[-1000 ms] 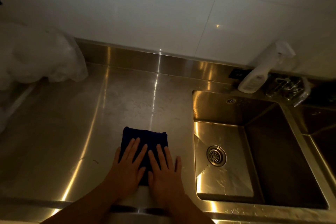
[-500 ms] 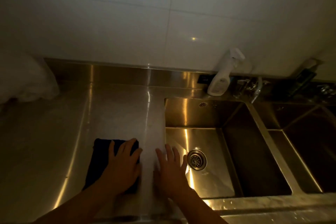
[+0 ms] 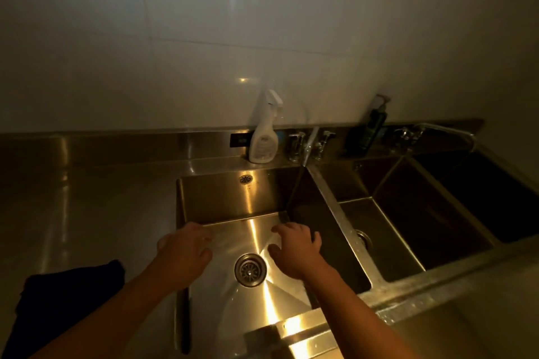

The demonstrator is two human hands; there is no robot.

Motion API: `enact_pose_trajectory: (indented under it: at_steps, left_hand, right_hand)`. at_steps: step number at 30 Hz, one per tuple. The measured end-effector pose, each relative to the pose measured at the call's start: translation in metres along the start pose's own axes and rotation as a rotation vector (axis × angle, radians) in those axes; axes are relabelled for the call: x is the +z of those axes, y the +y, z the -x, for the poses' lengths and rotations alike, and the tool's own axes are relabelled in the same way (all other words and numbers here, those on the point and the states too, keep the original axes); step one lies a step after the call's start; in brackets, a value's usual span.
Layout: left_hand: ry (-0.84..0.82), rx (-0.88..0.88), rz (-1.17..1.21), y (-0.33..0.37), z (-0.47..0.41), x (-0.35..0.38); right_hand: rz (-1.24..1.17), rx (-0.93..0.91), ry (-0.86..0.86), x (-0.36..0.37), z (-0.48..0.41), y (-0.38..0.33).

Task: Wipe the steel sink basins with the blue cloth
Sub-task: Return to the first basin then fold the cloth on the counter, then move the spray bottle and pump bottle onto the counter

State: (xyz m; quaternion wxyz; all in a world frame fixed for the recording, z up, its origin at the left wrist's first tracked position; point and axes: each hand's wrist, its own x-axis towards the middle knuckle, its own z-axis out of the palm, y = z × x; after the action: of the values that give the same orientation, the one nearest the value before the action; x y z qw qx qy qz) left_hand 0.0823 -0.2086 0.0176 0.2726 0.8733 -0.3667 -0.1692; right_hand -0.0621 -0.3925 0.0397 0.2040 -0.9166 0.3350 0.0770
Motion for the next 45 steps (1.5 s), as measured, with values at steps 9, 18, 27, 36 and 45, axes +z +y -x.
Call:
enact_pose_trajectory:
  at_steps: [9, 18, 27, 36, 45]
  left_hand:
    - [0.017, 0.034, -0.008, 0.068, -0.039, 0.014]
    - [0.045, -0.091, 0.019, 0.142, -0.094, 0.060]
    - [0.027, -0.164, 0.080, 0.178, -0.134, 0.089]
    - [0.096, -0.204, 0.096, 0.159, -0.200, 0.066]
    - [0.340, -0.339, 0.137, 0.152, -0.268, 0.046]
  right_hand:
    - [0.027, -0.041, -0.042, -0.043, -0.026, 0.057]
    - [0.125, -0.140, -0.121, -0.097, -0.084, 0.161]
    - [0.121, -0.137, -0.133, -0.133, -0.149, 0.242]
    - [0.029, -0.037, -0.037, -0.165, -0.194, 0.280]
    - [-0.342, 0.059, 0.160, -0.205, -0.281, 0.342]
